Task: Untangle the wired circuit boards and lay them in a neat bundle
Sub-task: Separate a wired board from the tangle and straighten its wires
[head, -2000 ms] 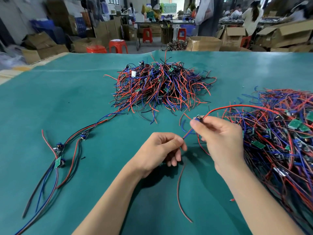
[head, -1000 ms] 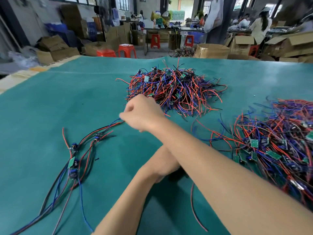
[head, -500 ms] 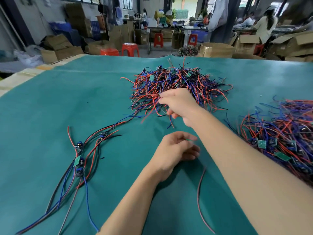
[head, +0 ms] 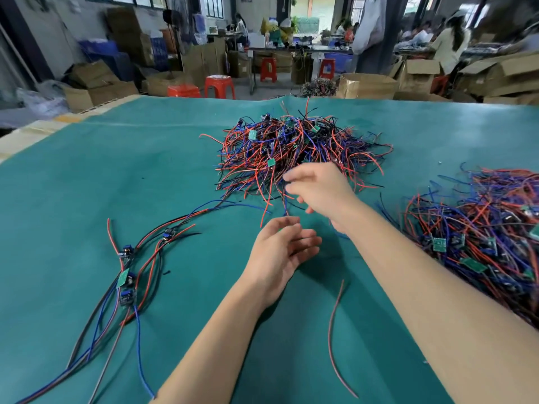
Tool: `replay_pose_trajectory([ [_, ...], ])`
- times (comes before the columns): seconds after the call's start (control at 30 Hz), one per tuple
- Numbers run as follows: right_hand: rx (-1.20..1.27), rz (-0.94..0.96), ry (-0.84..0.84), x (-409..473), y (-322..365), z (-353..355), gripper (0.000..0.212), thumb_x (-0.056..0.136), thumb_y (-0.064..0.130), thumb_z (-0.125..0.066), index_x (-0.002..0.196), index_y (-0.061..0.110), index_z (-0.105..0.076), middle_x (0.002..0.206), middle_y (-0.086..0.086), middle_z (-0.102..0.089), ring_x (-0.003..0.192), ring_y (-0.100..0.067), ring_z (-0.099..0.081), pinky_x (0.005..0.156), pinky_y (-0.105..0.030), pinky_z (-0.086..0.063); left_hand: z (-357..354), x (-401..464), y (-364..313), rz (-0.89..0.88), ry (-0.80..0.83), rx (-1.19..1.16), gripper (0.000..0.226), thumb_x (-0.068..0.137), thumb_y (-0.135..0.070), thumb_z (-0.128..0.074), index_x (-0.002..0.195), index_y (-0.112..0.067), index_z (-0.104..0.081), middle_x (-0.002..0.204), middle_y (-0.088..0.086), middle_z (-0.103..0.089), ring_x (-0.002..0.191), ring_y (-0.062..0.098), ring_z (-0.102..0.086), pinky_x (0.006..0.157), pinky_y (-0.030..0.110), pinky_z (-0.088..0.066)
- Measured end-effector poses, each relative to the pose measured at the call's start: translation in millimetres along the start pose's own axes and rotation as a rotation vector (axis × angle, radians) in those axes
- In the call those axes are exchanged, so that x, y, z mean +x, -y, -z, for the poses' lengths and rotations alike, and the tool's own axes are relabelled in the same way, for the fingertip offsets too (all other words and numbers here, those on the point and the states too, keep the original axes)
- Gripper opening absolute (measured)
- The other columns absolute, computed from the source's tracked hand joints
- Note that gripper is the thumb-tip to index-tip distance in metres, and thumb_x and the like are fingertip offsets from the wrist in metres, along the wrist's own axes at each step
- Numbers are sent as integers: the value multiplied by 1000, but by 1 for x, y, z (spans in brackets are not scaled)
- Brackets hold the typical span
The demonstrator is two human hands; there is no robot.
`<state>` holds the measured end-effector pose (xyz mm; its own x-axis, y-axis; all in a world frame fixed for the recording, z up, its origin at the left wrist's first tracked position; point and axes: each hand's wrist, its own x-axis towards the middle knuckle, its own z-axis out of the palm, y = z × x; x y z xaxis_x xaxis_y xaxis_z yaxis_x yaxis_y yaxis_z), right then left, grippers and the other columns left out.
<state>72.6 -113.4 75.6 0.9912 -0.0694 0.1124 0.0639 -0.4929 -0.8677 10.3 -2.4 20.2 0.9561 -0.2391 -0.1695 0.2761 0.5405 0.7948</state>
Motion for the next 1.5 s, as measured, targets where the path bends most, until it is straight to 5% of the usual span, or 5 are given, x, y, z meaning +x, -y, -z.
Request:
replay_pose_trajectory([
  [0.2,-366,5,205,35,35,-36,65,91,32,-73,150,21,-49,155,-7,-49,141,-30,-45,118,-42,-34,1,0,1,-14,38,50,21,98,6,-43,115,-5,-49,83,18,-64,65,21,-67,63,28,-57],
  [0.53,-285,3,174,52,19,-48,68,88,19,-75,150,25,-49,154,-4,-50,138,-27,-49,109,-32,-40,0,-1,2,-14,51,71,32,95,9,-43,126,1,-45,78,15,-64,65,21,-64,64,28,-57],
  [0.9,324,5,-95,17,22,25,22,82,0,-72,90,21,-74,70,1,-70,61,-14,-65,57,-26,-50,-1,-2,0,2,13,53,25,96,7,-46,119,-3,-48,80,16,-63,66,22,-63,62,25,-57],
  [1.17,1229,-184,51,-87,-18,66,28,77,2,-62,103,10,-68,97,-9,-76,71,-8,-71,60,-16,-55,-4,-8,-1,-44,160,172,39,90,-27,-62,120,-3,-57,88,12,-69,73,20,-66,68,25,-55],
  [1.5,934,-212,72,-106,-52,31,34,79,19,-66,112,17,-75,108,-3,-74,82,-16,-62,72,-30,-39,-1,-13,2,-29,347,282,29,87,-23,-64,109,-4,-67,104,17,-71,89,23,-66,78,26,-56],
])
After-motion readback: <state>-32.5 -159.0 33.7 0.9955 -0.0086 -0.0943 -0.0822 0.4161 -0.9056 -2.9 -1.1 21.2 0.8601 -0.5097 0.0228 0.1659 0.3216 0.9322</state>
